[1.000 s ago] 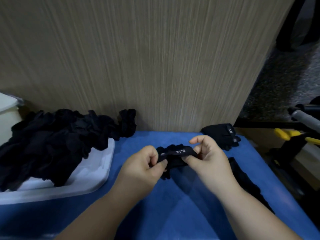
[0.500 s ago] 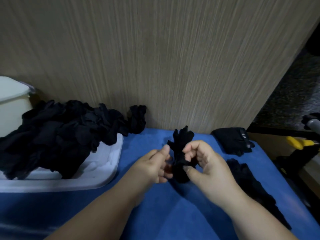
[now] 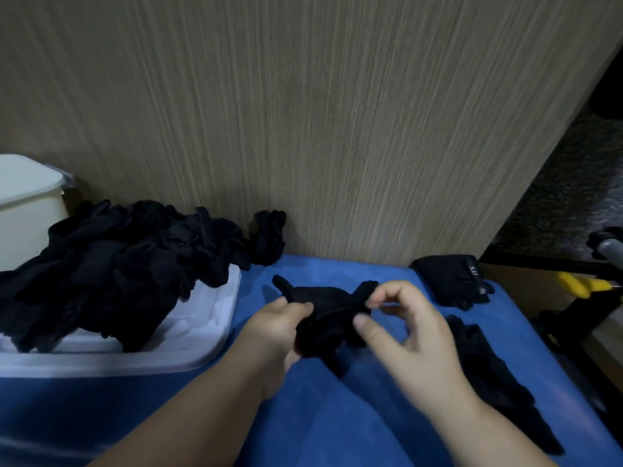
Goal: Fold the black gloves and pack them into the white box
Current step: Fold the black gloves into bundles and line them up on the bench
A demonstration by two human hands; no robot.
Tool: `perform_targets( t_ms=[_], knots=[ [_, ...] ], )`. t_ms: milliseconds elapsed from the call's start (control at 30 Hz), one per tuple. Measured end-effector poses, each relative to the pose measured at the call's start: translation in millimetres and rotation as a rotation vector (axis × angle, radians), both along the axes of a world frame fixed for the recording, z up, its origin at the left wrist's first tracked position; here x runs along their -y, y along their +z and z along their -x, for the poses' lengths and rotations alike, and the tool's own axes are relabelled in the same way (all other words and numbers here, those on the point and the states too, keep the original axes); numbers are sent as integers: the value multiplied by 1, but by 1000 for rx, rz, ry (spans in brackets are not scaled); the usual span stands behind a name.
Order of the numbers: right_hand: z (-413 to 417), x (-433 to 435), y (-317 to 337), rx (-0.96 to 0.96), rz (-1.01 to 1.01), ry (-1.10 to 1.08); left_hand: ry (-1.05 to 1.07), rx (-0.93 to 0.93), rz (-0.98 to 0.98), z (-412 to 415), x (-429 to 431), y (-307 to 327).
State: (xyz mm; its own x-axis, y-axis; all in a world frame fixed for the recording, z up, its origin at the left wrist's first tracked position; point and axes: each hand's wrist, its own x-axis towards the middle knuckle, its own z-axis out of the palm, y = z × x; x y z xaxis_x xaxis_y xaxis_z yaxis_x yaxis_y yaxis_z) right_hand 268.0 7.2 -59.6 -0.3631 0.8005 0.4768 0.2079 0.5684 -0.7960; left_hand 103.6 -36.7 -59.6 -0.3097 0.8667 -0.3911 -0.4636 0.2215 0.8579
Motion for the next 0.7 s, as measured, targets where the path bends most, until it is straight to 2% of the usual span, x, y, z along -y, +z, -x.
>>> perform_targets(
  t_ms=[67, 167, 200, 233, 333, 433, 533, 700],
  knots=[
    [-2, -4, 2, 20, 179, -110, 12, 40, -34, 0, 0, 2],
    [0, -6, 3, -8, 621, 49, -46, 69, -88, -3, 2, 2],
    [1, -6, 2, -47, 704, 107, -79, 77, -116, -4, 3, 1],
    [2, -5, 2, -88, 735, 149, -113, 84, -145, -4, 4, 1],
    [5, -4, 1, -91, 646, 184, -208, 50, -222, -3, 8, 4],
    [5, -4, 2, -36, 594, 172, -95, 68, -195, -2, 5, 3],
    [3, -3, 3, 7, 633, 202, -31, 146, -171, -1, 4, -1],
    [-3, -6, 9, -109, 797, 219, -141, 143, -174, -2, 7, 2]
  ],
)
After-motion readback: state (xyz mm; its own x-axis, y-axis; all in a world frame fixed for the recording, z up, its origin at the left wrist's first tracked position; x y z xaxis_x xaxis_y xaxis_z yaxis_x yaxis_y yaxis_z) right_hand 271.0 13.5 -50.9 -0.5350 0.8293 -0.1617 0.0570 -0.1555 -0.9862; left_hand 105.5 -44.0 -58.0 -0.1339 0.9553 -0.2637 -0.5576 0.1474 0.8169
